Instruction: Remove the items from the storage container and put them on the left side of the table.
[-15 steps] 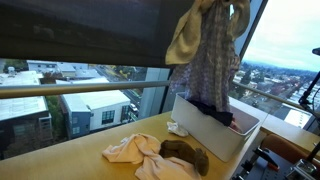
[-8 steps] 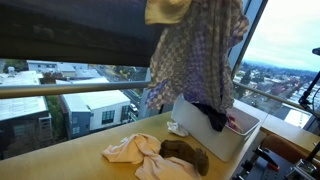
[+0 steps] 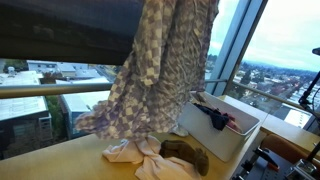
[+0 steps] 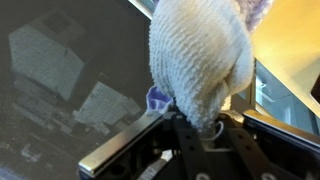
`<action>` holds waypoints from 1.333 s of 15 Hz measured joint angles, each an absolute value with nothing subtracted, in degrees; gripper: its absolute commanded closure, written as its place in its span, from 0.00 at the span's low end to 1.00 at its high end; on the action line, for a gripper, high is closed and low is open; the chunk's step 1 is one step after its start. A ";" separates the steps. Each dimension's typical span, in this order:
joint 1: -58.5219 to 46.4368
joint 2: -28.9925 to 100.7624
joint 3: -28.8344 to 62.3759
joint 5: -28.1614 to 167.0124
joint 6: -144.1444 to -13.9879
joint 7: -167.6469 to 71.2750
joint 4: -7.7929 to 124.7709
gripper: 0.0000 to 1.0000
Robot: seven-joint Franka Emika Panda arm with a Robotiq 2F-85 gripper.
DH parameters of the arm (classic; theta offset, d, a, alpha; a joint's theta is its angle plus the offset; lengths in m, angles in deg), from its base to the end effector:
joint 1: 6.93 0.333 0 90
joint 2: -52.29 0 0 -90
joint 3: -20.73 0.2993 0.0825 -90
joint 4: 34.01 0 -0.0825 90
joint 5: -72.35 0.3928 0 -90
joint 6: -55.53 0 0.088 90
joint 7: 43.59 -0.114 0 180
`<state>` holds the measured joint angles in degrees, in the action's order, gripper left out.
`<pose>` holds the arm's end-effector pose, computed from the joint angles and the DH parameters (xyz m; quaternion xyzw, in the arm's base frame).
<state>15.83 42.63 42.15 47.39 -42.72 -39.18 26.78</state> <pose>0.4783 0.3638 0.7758 0.8814 0.3626 0.2879 0.0941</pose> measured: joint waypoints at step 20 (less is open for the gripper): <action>35.03 20.40 40.66 40.47 -31.87 -38.44 3.52 0.95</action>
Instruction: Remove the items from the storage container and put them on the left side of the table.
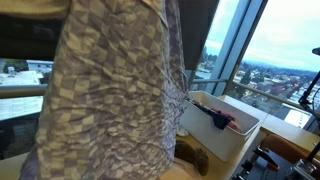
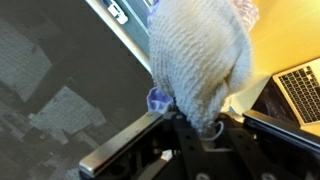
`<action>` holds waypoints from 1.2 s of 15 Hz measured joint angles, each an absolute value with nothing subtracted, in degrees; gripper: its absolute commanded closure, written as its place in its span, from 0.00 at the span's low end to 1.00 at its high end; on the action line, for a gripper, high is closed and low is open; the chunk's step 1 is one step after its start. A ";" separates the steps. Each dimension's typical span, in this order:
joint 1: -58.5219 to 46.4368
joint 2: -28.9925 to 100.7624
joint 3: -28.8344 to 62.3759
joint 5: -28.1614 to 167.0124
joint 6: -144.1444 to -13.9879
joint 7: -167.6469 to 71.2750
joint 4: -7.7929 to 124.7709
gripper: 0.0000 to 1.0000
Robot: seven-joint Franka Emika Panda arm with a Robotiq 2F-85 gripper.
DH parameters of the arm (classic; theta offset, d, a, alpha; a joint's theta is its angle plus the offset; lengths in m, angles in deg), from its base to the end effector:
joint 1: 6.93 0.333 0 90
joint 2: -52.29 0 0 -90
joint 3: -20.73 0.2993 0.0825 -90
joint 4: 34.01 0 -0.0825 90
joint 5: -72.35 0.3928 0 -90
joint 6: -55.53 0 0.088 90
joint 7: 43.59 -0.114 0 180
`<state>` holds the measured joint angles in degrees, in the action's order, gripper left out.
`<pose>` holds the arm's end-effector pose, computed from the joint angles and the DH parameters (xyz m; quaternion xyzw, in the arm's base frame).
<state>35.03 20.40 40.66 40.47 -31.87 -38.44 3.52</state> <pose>0.4552 0.5076 0.6952 0.8589 0.4524 0.2224 0.0905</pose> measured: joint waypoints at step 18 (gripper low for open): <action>39.12 5.28 26.34 50.42 -31.49 -30.44 -5.04 0.95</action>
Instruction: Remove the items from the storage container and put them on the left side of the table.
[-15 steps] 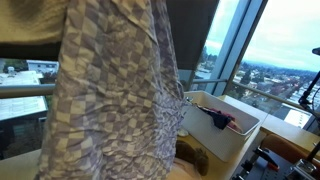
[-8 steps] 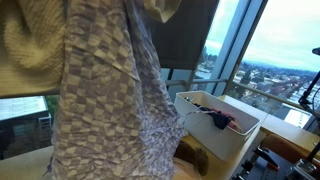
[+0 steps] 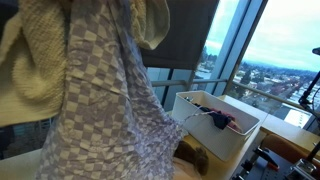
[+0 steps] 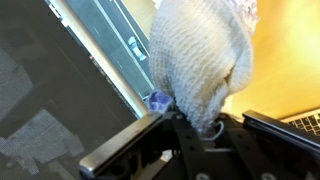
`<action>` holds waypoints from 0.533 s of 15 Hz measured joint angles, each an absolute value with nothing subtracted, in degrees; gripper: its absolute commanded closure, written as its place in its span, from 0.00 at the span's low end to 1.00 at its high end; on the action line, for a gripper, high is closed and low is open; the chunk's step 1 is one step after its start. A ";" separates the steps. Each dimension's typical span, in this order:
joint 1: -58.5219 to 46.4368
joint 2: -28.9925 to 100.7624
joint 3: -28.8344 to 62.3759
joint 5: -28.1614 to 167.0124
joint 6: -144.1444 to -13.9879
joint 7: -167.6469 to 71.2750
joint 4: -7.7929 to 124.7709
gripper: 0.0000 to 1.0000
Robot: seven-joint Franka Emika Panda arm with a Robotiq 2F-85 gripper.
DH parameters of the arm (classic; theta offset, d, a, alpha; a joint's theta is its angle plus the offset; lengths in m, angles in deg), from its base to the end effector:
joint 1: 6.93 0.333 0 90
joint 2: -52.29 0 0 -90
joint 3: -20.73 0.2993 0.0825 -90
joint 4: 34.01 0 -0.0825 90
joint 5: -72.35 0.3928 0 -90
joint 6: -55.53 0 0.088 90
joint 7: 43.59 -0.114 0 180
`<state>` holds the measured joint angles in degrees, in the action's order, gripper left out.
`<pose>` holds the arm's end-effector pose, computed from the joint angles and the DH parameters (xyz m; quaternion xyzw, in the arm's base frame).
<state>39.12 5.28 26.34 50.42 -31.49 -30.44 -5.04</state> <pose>0.5246 0.5281 0.5632 0.8547 0.4869 0.1379 0.1154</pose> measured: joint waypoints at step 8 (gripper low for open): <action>28.25 3.13 23.35 53.95 -28.35 -29.67 -7.43 0.95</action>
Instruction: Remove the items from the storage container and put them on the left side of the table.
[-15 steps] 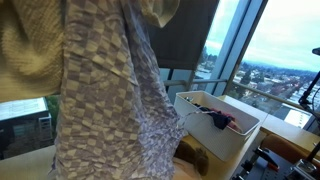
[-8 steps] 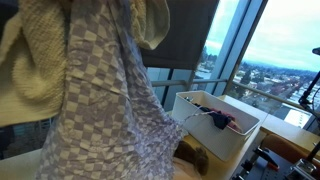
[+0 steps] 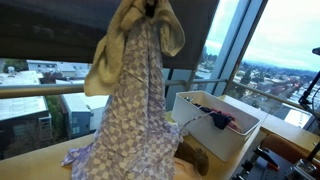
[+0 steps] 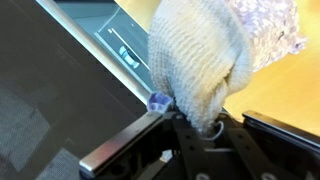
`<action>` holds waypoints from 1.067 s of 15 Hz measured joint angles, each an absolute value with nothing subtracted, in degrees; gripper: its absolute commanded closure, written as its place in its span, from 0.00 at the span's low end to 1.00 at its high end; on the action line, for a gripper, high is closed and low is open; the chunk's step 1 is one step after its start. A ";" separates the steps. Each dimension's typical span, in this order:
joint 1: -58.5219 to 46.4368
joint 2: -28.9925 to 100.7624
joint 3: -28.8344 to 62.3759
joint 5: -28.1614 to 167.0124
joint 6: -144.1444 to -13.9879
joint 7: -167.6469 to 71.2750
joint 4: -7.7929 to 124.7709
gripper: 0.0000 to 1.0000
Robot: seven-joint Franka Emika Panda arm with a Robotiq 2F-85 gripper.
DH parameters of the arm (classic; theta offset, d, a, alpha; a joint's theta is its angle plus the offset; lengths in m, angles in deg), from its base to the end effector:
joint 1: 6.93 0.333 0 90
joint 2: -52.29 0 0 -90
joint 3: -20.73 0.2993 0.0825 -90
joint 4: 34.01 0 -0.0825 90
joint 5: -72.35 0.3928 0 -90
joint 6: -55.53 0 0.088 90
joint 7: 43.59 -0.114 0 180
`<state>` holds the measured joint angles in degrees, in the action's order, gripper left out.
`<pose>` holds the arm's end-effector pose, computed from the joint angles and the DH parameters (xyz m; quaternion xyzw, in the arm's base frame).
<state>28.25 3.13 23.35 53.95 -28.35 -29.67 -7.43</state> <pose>0.6214 0.4087 0.5476 0.9044 0.3969 0.0964 0.1236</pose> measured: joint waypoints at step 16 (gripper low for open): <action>26.17 -4.01 23.79 61.37 -18.42 -40.22 -7.75 0.52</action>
<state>26.17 -4.01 23.79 61.37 -18.42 -40.22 -7.75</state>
